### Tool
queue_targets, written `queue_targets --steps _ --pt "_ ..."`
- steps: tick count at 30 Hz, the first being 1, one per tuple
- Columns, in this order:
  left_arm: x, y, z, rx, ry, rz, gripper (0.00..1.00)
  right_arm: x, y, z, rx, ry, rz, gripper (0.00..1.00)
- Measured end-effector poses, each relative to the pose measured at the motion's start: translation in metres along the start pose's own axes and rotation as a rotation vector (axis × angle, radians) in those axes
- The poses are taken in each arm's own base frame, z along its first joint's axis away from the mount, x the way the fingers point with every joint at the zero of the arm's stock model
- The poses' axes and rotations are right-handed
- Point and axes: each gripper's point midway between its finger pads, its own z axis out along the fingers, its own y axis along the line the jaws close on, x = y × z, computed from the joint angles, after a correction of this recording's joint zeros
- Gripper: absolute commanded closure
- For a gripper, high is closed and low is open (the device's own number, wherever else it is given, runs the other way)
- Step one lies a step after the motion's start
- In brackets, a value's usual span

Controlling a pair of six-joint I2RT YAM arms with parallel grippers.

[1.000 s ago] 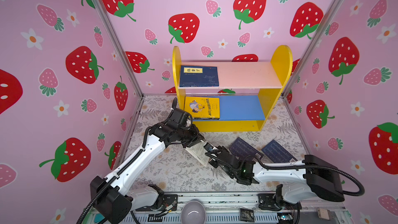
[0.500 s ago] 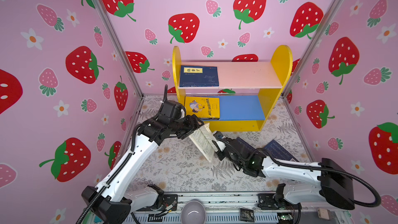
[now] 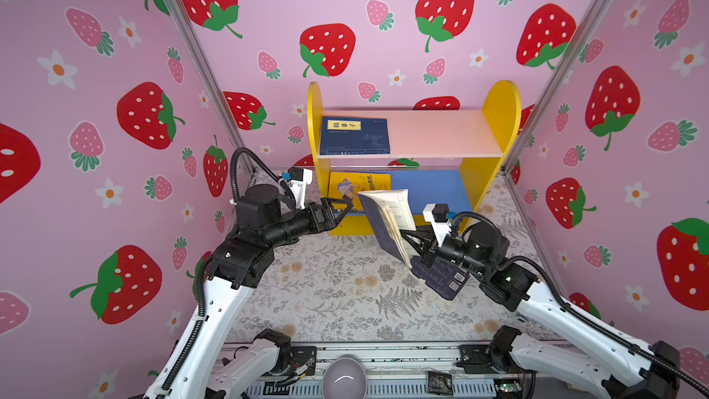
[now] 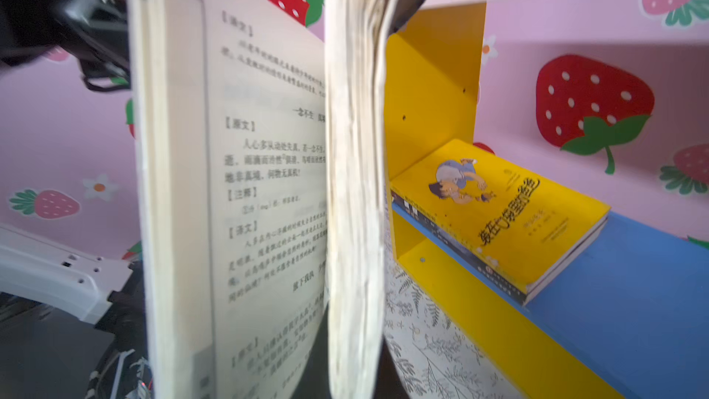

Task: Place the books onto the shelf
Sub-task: 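Lift the upright navy-blue book with both grippers toward the shelf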

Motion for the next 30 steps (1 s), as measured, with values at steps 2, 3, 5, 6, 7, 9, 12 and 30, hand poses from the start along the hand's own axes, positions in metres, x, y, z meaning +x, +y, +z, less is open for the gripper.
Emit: queue_targets --steps 2,3,5,6,7,9,12,30 --pt "0.001 -0.010 0.001 0.066 0.000 0.055 0.09 -0.032 0.007 -0.011 -0.042 -0.067 -0.006 0.89" --pt "0.000 -0.015 0.001 0.098 -0.004 0.078 0.09 -0.045 0.012 -0.017 -0.066 -0.094 -0.008 0.89" --pt "-0.001 -0.027 0.001 0.172 -0.010 0.126 0.10 -0.066 0.019 -0.024 -0.110 -0.138 -0.012 0.89" --pt "-0.001 -0.032 0.002 0.209 -0.009 0.149 0.10 -0.076 0.024 -0.028 -0.140 -0.160 -0.009 0.89" --pt "0.000 -0.038 0.003 0.244 -0.004 0.171 0.10 -0.083 0.028 -0.030 -0.167 -0.175 -0.005 0.89" --pt "0.002 -0.048 0.007 0.304 0.009 0.212 0.10 -0.093 0.034 -0.032 -0.216 -0.194 0.011 0.89" --pt "0.017 -0.066 0.016 0.405 0.064 0.282 0.12 -0.098 0.040 -0.028 -0.287 -0.199 0.053 0.89" --pt "0.020 -0.118 0.009 0.607 0.058 0.496 0.93 -0.108 0.039 -0.010 -0.424 -0.189 0.214 0.72"
